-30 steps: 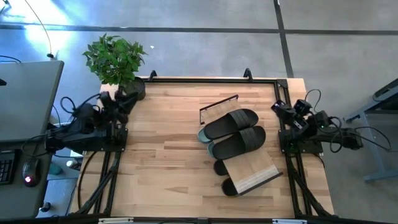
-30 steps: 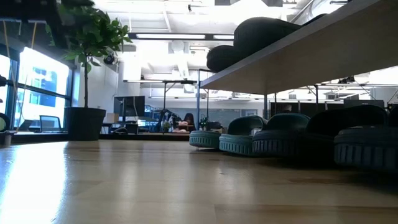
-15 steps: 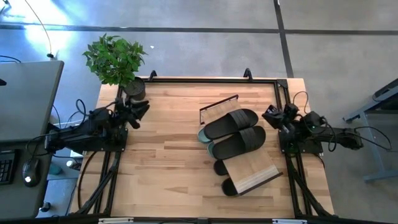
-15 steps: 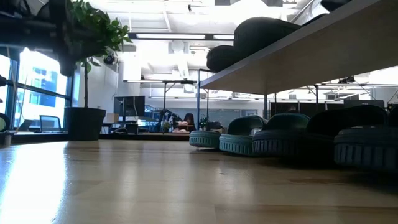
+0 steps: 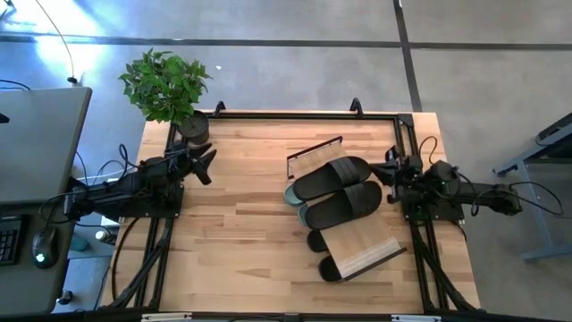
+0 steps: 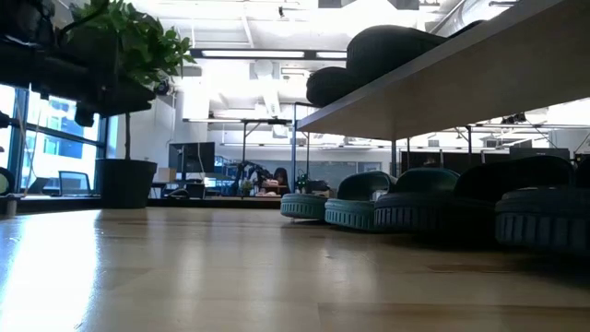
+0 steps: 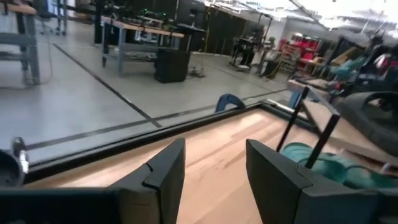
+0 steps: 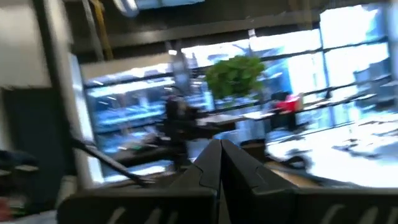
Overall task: Pick and place slides into the shelf
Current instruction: Return to Home Position
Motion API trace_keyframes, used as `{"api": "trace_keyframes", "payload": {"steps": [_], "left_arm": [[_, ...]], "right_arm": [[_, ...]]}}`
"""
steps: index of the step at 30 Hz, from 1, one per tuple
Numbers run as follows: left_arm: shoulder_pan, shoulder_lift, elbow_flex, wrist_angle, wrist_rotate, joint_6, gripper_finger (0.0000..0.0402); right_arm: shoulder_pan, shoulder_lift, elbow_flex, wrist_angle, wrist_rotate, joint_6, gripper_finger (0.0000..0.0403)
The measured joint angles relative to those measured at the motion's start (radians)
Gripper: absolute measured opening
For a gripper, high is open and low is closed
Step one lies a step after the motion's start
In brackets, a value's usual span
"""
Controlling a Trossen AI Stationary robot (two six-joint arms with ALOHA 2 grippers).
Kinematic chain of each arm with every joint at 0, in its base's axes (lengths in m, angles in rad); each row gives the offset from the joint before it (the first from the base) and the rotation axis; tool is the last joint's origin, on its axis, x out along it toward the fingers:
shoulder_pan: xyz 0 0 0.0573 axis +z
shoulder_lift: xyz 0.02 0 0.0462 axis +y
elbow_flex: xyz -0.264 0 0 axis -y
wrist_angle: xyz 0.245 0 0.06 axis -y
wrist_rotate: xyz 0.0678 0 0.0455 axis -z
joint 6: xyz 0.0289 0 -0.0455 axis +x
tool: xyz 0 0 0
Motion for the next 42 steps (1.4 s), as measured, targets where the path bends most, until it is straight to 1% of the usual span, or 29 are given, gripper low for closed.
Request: {"api": "trace_keyframes", "payload": {"steps": [2, 6, 8, 10, 16, 42], "left_arm": [[0.000, 0.000, 0.002, -0.001, -0.008, 0.024, 0.0154], [0.000, 0.000, 0.003, -0.003, -0.007, 0.024, 0.0154], [0.000, 0.000, 0.003, -0.005, -0.004, 0.022, 0.0154], [0.000, 0.000, 0.003, -0.005, -0.002, 0.022, 0.0154], [0.000, 0.000, 0.003, -0.005, 0.001, 0.019, 0.0154], [0.000, 0.000, 0.004, -0.005, 0.003, 0.017, 0.0154]], "right_arm": [[0.000, 0.000, 0.000, -0.013, 0.062, -0.072, 0.0000], [0.000, 0.000, 0.000, -0.046, 0.203, -0.195, 0.0000], [0.000, 0.000, 0.000, -0.067, 0.247, -0.206, 0.0000], [0.000, 0.000, 0.000, -0.087, 0.267, -0.193, 0.0000], [0.000, 0.000, 0.000, -0.123, 0.274, -0.171, 0.0000], [0.000, 0.000, -0.001, -0.124, 0.274, -0.171, 0.0000]]}}
